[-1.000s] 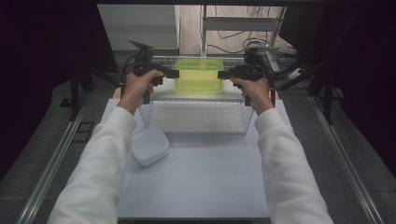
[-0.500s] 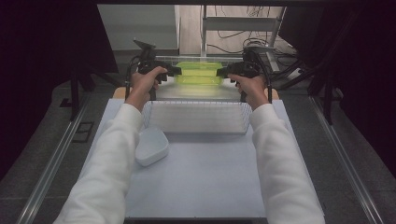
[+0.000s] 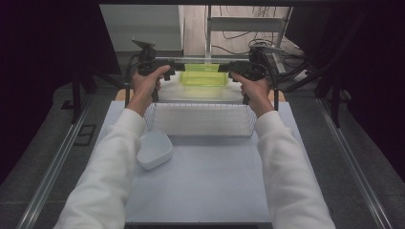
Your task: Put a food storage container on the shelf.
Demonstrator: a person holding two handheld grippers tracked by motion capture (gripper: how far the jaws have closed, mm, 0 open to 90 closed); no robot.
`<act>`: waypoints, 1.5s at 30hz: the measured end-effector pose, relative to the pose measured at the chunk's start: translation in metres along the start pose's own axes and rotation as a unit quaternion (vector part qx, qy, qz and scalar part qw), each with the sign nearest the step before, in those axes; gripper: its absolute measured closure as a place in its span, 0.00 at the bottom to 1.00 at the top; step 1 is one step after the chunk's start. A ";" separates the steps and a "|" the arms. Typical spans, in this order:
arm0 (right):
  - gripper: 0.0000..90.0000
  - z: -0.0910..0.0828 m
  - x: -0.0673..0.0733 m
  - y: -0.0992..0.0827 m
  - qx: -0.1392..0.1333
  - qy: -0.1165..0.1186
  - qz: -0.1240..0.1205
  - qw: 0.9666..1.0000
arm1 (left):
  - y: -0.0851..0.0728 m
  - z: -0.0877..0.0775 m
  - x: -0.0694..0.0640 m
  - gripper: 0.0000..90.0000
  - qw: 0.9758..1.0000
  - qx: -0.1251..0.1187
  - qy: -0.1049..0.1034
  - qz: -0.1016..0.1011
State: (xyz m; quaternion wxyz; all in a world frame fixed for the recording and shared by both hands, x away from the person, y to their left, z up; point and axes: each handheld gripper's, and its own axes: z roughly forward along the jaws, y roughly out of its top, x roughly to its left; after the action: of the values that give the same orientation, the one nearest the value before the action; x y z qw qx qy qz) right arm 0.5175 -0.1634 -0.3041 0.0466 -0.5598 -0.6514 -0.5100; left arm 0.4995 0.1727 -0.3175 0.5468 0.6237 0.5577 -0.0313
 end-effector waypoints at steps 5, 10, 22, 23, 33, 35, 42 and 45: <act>0.28 -0.009 0.012 -0.005 -0.013 -0.009 -0.026 1.000 | -0.005 -0.013 -0.013 0.28 0.999 -0.011 0.013 0.038; 0.24 -0.020 0.018 -0.009 -0.021 -0.026 -0.061 0.998 | -0.017 -0.032 -0.028 0.24 0.997 -0.014 0.021 0.076; 0.23 -0.070 0.021 -0.048 -0.043 -0.007 -0.162 0.986 | -0.079 -0.067 -0.045 0.23 0.988 -0.001 0.016 0.152; 0.23 -0.075 0.020 -0.055 -0.044 -0.004 -0.172 0.984 | -0.084 -0.069 -0.046 0.24 0.988 0.000 0.014 0.155; 0.23 -0.107 0.000 -0.120 -0.040 0.019 -0.205 0.978 | -0.157 -0.093 -0.042 0.27 0.984 0.015 -0.001 0.178; 0.23 -0.110 -0.007 -0.136 -0.031 0.026 -0.207 0.978 | -0.174 -0.096 -0.037 0.27 0.984 0.024 -0.004 0.175; 0.24 -0.115 -0.029 -0.182 -0.004 0.027 -0.216 0.976 | -0.218 -0.101 -0.028 0.29 0.983 0.048 0.012 0.178; 0.24 -0.114 -0.036 -0.199 0.010 0.023 -0.217 0.976 | -0.232 -0.102 -0.022 0.30 0.984 0.049 0.011 0.170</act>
State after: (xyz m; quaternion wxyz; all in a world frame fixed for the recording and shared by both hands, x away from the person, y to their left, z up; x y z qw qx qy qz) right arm 0.3185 -0.2403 -0.3948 -0.0445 -0.3923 -0.7616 -0.5139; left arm 0.2636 0.1806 -0.4128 0.5070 0.7355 0.4474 0.0419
